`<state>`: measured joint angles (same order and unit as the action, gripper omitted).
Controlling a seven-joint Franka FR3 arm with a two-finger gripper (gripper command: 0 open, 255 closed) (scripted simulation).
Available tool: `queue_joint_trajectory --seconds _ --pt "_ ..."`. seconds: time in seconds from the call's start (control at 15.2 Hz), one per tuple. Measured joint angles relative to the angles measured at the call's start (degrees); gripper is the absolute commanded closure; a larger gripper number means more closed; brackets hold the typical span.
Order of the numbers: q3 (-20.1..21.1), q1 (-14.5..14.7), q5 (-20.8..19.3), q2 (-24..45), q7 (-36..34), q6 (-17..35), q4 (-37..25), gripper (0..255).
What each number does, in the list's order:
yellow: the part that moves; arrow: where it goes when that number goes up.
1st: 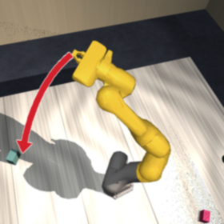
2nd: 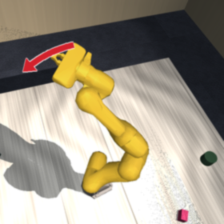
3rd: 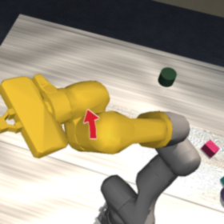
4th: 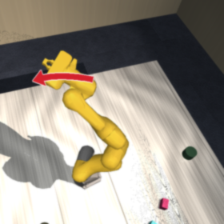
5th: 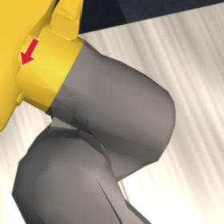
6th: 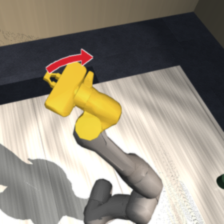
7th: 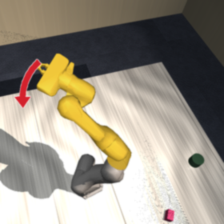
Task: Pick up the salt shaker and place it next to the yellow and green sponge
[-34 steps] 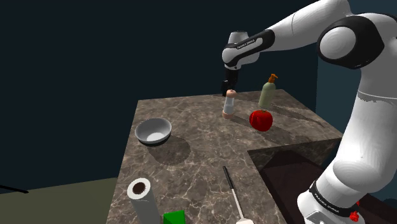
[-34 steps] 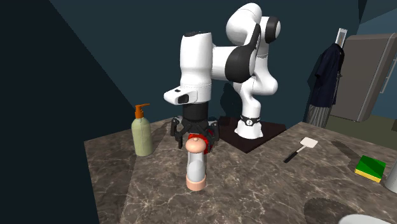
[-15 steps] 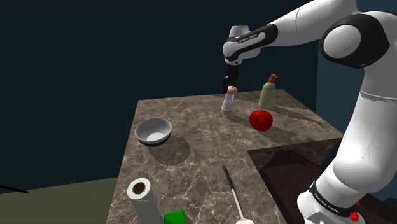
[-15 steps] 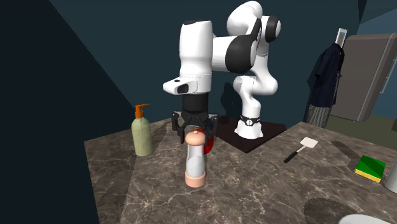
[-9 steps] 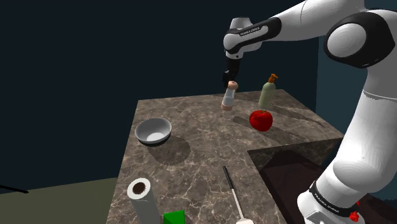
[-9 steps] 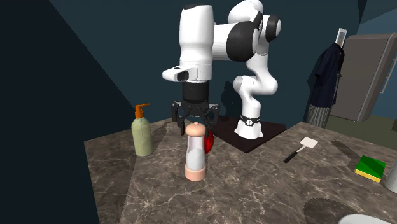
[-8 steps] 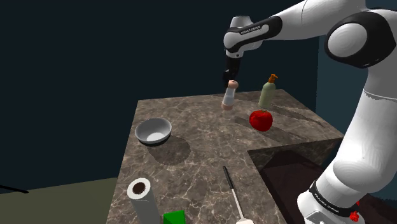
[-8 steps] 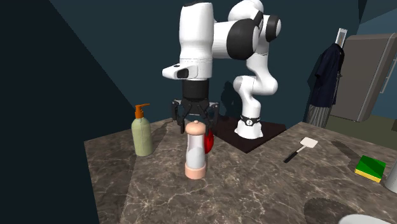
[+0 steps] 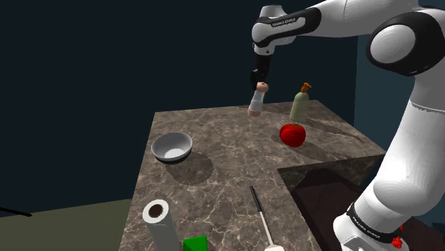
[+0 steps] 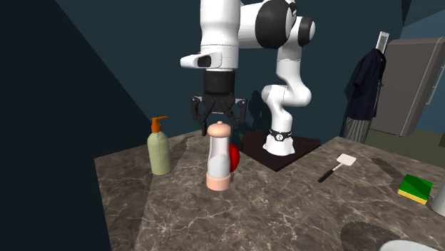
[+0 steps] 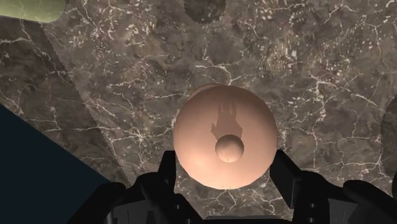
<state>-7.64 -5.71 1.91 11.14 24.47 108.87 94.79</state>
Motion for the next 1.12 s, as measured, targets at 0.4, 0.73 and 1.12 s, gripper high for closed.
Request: queue_joint_trajectory --seconds 0.4,0.73,1.12 --pt "-0.1 -0.1 0.0 -0.1 0.1 -4.5 -4.4 255" --pt "-0.1 -0.2 0.0 0.1 0.0 -8.5 -8.6 255" --pt "-0.2 -0.4 0.1 1.0 0.1 -13.5 -14.5 255"
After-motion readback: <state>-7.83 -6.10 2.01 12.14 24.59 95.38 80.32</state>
